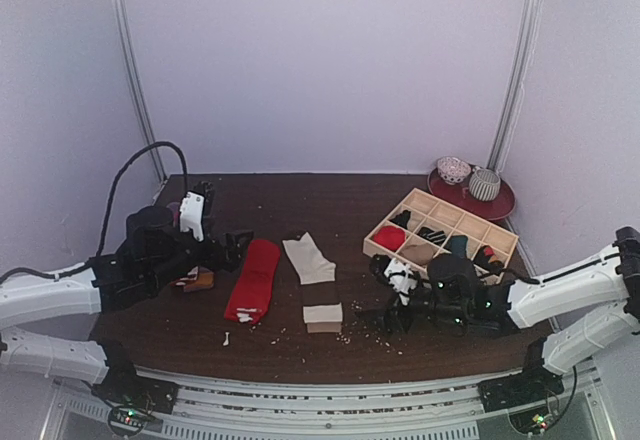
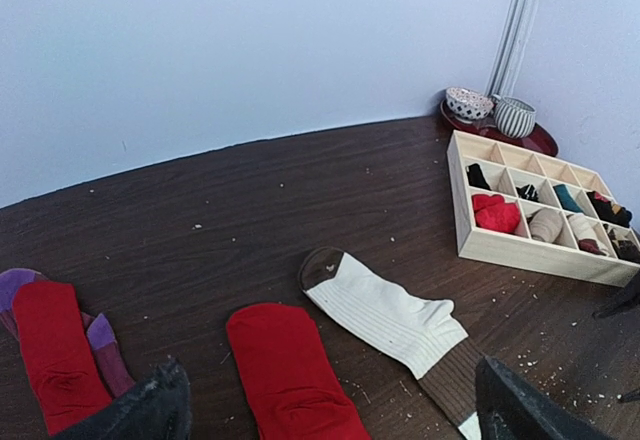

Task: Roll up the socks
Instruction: Pick up the pair of socks from the center of the board.

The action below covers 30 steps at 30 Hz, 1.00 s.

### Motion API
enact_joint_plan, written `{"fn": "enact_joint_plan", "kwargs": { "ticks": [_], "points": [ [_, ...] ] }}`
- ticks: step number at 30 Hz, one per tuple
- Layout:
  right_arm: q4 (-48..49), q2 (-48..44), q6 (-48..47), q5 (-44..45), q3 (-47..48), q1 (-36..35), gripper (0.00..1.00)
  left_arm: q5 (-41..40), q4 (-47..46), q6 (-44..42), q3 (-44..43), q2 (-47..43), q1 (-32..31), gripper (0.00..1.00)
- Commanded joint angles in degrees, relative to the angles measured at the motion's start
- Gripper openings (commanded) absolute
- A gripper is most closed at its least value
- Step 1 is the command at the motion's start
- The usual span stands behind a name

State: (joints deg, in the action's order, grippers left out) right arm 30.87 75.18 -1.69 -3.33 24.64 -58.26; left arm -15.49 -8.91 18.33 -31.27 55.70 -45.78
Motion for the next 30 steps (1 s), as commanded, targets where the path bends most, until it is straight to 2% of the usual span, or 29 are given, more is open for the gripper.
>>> {"fn": "enact_joint_plan", "kwargs": {
  "ticks": [1,5,9,18,22,27,30],
  "points": [
    [8.8,6.7,-14.3,-11.0,1.0,-0.1,0.90,-0.1,-1.6,-0.2,1.3,-0.1,0.3,0.98],
    [11.2,12.0,-18.8,-16.8,4.4,-0.2,0.89,-0.7,-1.4,-0.2,1.8,0.3,0.3,0.98],
    [6.8,17.2,-23.7,-20.7,8.9,-0.6,0.87,-1.3,-0.3,-0.3,1.3,1.5,0.3,0.98],
    [-0.1,26.2,-24.9,-26.4,15.6,-0.4,0.75,-2.9,1.4,-0.5,1.5,1.0,0.3,0.98],
    [-7.8,28.8,-25.3,-25.8,19.8,0.1,0.72,-2.9,1.8,-0.7,1.7,0.3,0.3,0.98],
    [-9.2,30.8,-24.4,-23.6,21.5,1.3,0.70,-2.3,1.7,-0.5,2.0,0.4,0.3,0.98],
    [-11.4,31.5,-23.5,-20.4,22.5,1.4,0.64,-2.2,1.8,-0.5,2.2,0.1,0.3,0.98]
  ]
}}
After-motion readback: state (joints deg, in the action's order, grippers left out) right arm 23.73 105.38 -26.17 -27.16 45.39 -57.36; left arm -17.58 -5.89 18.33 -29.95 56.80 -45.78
